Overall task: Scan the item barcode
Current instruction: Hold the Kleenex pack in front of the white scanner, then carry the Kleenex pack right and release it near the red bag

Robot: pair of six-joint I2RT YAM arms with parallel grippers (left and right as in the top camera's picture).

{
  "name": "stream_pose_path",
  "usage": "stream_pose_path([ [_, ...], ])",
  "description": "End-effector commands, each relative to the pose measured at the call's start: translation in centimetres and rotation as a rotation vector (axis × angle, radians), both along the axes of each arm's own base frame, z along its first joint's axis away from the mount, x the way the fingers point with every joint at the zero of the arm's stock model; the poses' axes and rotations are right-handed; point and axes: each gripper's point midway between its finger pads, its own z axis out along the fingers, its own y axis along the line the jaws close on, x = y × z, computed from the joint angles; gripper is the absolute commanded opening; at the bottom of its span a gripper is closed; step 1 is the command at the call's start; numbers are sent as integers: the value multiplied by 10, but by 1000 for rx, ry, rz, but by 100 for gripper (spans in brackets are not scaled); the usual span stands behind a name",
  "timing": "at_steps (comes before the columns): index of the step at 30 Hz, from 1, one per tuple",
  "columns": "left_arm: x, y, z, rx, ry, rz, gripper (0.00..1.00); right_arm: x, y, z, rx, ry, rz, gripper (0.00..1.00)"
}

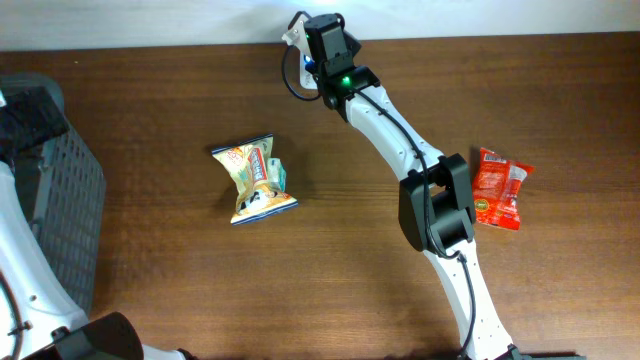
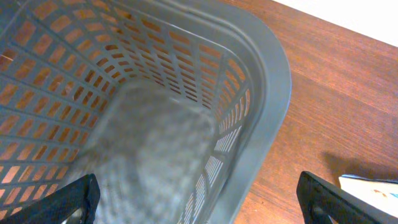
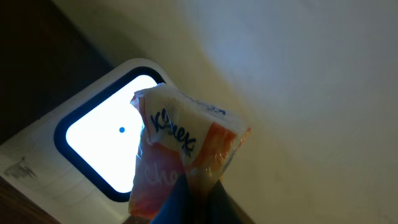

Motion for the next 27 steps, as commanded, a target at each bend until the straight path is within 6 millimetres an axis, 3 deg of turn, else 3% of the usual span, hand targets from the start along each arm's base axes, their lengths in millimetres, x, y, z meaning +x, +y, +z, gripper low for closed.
stream_pose_path([
  [1,-1,1,1,10,2,-9,99,-13,10,43,172,11,23,4],
  [4,-1,1,1,10,2,-9,99,-30,13,62,278,67,13,4],
  [9,-1,1,1,10,2,-9,99,-69,3,108,632,193,-133,4],
  [13,-1,1,1,10,2,-9,99,-122,-37,137,792,364,-280,4],
  [16,-1,1,1,10,2,-9,99,-164,-96,148,805,458,-452,4],
  [19,-1,1,1,10,2,-9,99,-202,-169,133,814,566,-726,4],
  [22,-1,1,1,10,2,-9,99,-221,-220,101,776,667,-899,4],
  [27,-1,1,1,10,2,-9,99,-241,-252,30,687,824,-1009,4],
])
